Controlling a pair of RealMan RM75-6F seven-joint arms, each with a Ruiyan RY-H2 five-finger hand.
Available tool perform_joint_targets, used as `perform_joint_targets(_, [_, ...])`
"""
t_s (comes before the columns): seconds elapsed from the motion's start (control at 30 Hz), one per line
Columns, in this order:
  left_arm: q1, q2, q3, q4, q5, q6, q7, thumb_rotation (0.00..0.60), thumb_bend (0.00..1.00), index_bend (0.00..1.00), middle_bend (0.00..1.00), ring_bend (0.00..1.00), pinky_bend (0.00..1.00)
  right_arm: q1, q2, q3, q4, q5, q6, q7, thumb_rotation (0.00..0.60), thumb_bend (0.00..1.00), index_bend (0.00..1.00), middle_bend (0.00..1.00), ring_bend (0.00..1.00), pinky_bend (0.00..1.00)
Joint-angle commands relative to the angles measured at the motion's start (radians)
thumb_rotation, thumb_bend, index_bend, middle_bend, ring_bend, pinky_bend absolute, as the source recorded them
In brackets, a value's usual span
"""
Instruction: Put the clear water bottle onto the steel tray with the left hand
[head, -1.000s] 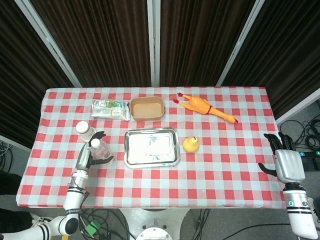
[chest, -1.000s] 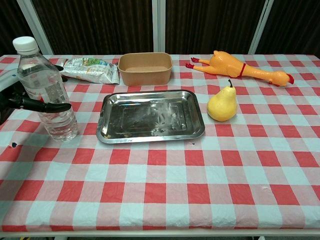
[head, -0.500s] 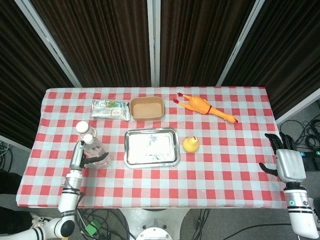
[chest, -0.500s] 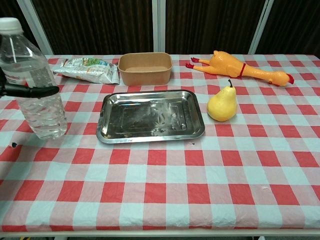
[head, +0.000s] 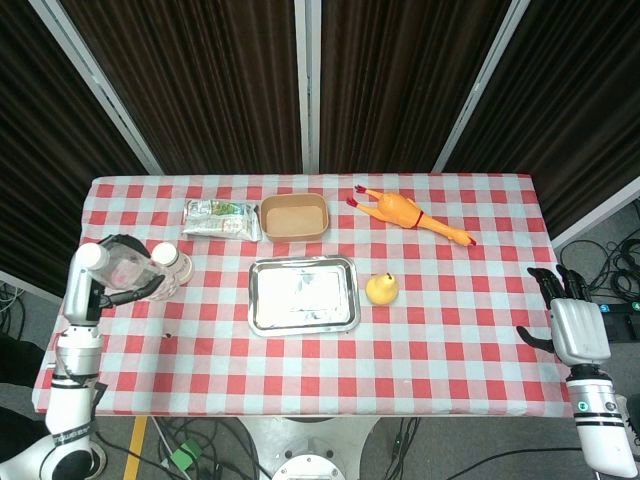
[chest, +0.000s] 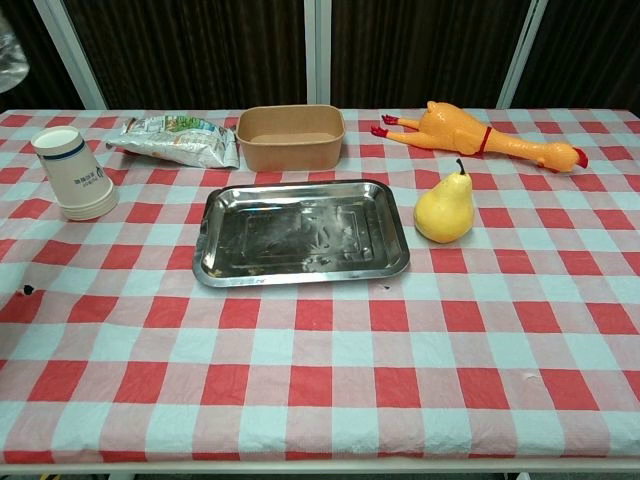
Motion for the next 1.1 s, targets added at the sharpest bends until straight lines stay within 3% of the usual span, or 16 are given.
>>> perform_joint_targets(0.03, [0.082, -0.031, 0.14, 0.134, -0.005, -0.011, -0.146, 0.6, 0.19, 0.65, 0.72, 0.58, 0.6, 0.0, 0.0, 0.0, 0.001, 0.001, 0.0, -0.001, 0.6, 0.11, 0.12, 0.14, 0.0, 0.05])
perform_joint_targets(0.1, [0.071, -0.003, 0.118, 0.128, 0.029, 0.006, -0.179, 0.6, 0.19, 0.65, 0.72, 0.58, 0.6, -0.001, 0.0, -0.001, 0.001, 0.002, 0.001, 0.0, 0.6, 0.11, 0.12, 0.14, 0.0, 0.05])
perform_joint_targets(0.27, [0.024, 0.17, -0.025, -0.047, 0.155, 0.109, -0.188, 0.6, 0.2, 0.64, 0.71, 0.58, 0.6, -0.001, -0.001, 0.001, 0.007, 0.004, 0.002, 0.003, 0.6, 0.11, 0.12, 0.14, 0.0, 0.05])
perform_joint_targets(0.3, [0.033, 0.195, -0.027, -0.064, 0.165, 0.124, -0.193, 0.6, 0.2, 0.64, 0.71, 0.58, 0.6, 0.0, -0.001, 0.001, 0.008, 0.007, 0.0, 0.002, 0.6, 0.11, 0.12, 0.14, 0.0, 0.05])
perform_joint_targets(0.37, [0.1, 0.195, 0.067, -0.001, 0.212, 0.166, -0.236, 0.6, 0.2, 0.64, 0.71, 0.58, 0.6, 0.003, 0.0, -0.001, 0.009, 0.013, -0.012, 0.001, 0.6, 0.11, 0.12, 0.14, 0.0, 0.05])
perform_joint_targets(0.43, [0.149, 0.134, 0.182, 0.153, 0.204, 0.146, -0.311, 0.6, 0.2, 0.64, 0.71, 0.58, 0.6, 0.005, 0.002, -0.002, 0.007, 0.016, -0.02, 0.0, 0.6, 0.11, 0.12, 0.14, 0.0, 0.05])
perform_joint_targets(0.47, [0.091, 0.044, 0.185, 0.192, 0.163, 0.046, -0.287, 0.6, 0.21, 0.64, 0.71, 0.58, 0.6, 0.006, 0.002, -0.003, 0.007, 0.015, -0.021, 0.0, 0.6, 0.11, 0.12, 0.14, 0.0, 0.05])
perform_joint_targets(0.53, [-0.031, -0.143, 0.126, 0.293, 0.04, -0.104, -0.178, 0.6, 0.21, 0.64, 0.71, 0.58, 0.6, 0.006, 0.002, -0.006, 0.006, 0.014, -0.021, -0.002, 0.6, 0.11, 0.12, 0.14, 0.0, 0.05])
perform_joint_targets(0.6, [-0.097, -0.245, 0.077, 0.356, -0.021, -0.142, -0.083, 0.6, 0.21, 0.64, 0.71, 0.58, 0.6, 0.006, 0.002, -0.007, 0.005, 0.014, -0.021, -0.005, 0.6, 0.11, 0.12, 0.14, 0.0, 0.05])
perform_joint_targets(0.83, [-0.172, -0.29, 0.033, 0.385, 0.005, -0.129, -0.074, 0.6, 0.21, 0.64, 0.7, 0.58, 0.6, 0.004, 0.004, -0.004, 0.006, 0.015, -0.016, 0.004, 0.6, 0.11, 0.12, 0.14, 0.0, 0.05])
perform_joint_targets(1.0, [-0.223, -0.345, 0.036, 0.376, -0.003, -0.168, -0.083, 0.6, 0.21, 0.64, 0.7, 0.58, 0.6, 0.007, 0.003, -0.002, 0.01, 0.021, -0.02, 0.0, 0.6, 0.11, 0.12, 0.14, 0.0, 0.05])
perform_joint_targets(1.1, [-0.281, -0.398, 0.038, 0.361, 0.044, -0.181, -0.068, 0.6, 0.21, 0.64, 0.7, 0.58, 0.6, 0.011, -0.001, 0.0, 0.015, 0.033, -0.027, -0.009, 0.6, 0.11, 0.12, 0.14, 0.0, 0.05])
